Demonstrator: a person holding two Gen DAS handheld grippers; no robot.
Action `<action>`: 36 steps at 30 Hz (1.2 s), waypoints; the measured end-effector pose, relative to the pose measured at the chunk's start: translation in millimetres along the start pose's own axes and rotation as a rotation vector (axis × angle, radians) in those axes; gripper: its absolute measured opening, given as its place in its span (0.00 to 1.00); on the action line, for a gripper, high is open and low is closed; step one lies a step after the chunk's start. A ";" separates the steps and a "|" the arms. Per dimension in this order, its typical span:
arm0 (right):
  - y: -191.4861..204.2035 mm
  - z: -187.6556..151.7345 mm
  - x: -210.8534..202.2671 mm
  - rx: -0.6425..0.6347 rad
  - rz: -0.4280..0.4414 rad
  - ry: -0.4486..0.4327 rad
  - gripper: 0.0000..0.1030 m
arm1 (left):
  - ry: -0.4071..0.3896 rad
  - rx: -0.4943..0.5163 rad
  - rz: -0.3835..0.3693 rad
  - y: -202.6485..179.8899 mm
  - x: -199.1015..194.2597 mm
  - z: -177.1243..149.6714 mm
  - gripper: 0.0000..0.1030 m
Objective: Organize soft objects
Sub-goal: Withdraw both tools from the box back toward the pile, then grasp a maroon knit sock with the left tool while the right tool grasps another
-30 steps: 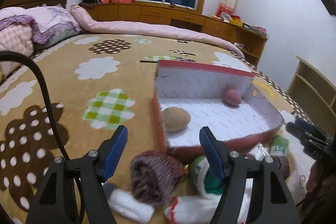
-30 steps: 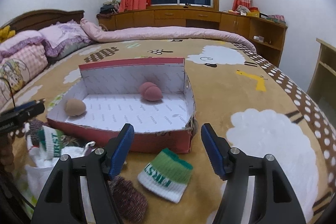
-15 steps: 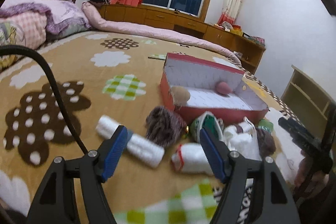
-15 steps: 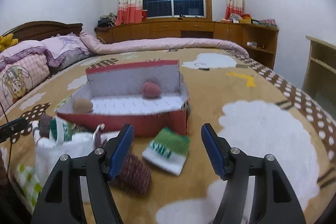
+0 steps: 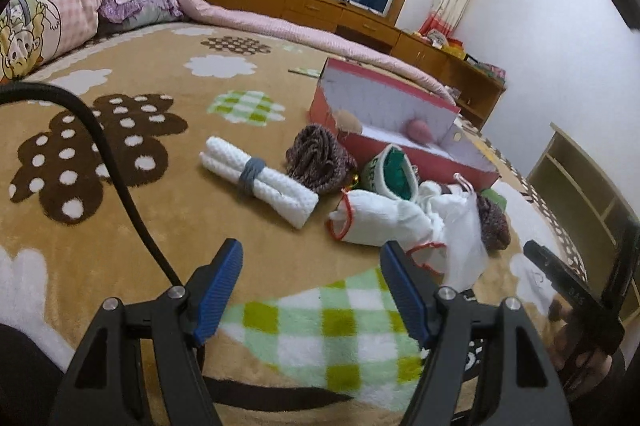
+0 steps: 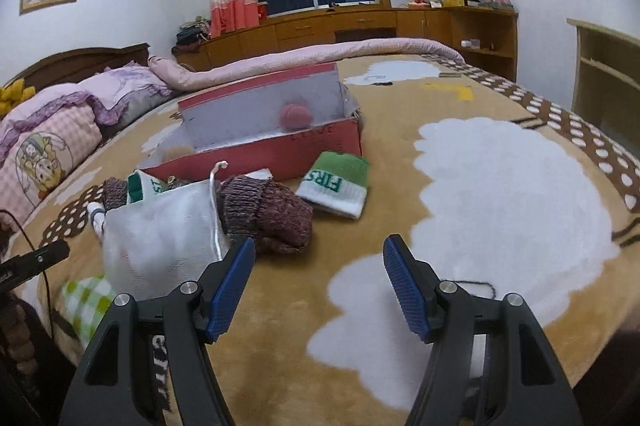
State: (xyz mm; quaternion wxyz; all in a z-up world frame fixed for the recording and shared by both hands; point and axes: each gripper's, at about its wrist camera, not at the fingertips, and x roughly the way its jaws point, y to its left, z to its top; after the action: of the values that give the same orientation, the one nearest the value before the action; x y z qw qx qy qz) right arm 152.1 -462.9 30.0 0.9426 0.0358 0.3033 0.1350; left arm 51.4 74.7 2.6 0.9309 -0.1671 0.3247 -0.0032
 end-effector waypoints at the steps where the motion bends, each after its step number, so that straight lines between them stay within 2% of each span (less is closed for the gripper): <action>1: 2.3 -0.8 1.2 -0.013 -0.015 0.005 0.66 | 0.011 -0.008 0.001 0.9 2.4 -0.1 0.73; 4: 6.0 -4.3 14.2 -0.035 -0.079 0.074 0.66 | 0.055 -0.021 0.032 2.9 14.1 -1.1 0.73; 7: 1.2 -9.9 36.3 -0.010 -0.100 0.193 0.67 | 0.136 -0.018 0.079 2.7 32.7 -5.2 0.73; 8: 1.1 -12.7 41.2 -0.025 -0.114 0.210 0.69 | 0.135 -0.011 0.093 0.5 35.3 -5.8 0.74; 9: 6.4 -13.8 41.9 -0.068 -0.135 0.191 0.73 | 0.129 -0.005 0.100 -2.8 36.2 -5.5 0.78; 11: 17.7 -16.4 43.3 -0.117 -0.191 0.187 0.74 | 0.128 -0.007 0.096 -5.2 38.0 -6.3 0.82; 14: 12.2 -17.3 42.2 -0.058 -0.176 0.177 0.75 | 0.118 -0.026 0.091 -3.7 35.9 -6.4 0.82; 19: 10.3 -14.1 42.7 -0.041 -0.163 0.183 0.76 | 0.104 -0.137 0.022 9.7 31.4 -1.1 0.81; 21: 5.9 -11.6 39.0 0.005 -0.130 0.173 0.76 | 0.095 -0.172 0.010 14.8 28.9 1.9 0.76; 24: -13.8 -0.6 28.6 0.177 0.036 0.120 0.76 | 0.056 -0.205 -0.022 19.1 23.4 7.1 0.67; 26: -22.3 3.3 21.6 0.241 0.104 0.073 0.76 | 0.009 -0.212 -0.062 19.1 21.2 17.4 0.66; 29: -24.1 8.6 24.8 0.265 0.160 0.061 0.76 | -0.039 -0.170 -0.068 12.6 27.3 38.6 0.65; 32: -19.1 12.9 34.9 0.260 0.209 0.078 0.76 | -0.029 -0.131 -0.065 6.1 47.2 55.2 0.63; 34: -15.5 16.0 44.4 0.250 0.228 0.096 0.76 | -0.004 -0.113 -0.061 1.5 63.2 61.0 0.56; 36: -12.8 19.4 54.2 0.239 0.219 0.105 0.76 | 0.032 -0.096 -0.061 -3.5 79.6 63.6 0.37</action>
State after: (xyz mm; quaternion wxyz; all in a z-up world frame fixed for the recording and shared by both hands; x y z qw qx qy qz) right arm 208.6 -460.0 13.4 0.8943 0.1734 0.3601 0.2015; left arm 153.1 81.9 2.4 0.9160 -0.2212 0.3342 -0.0187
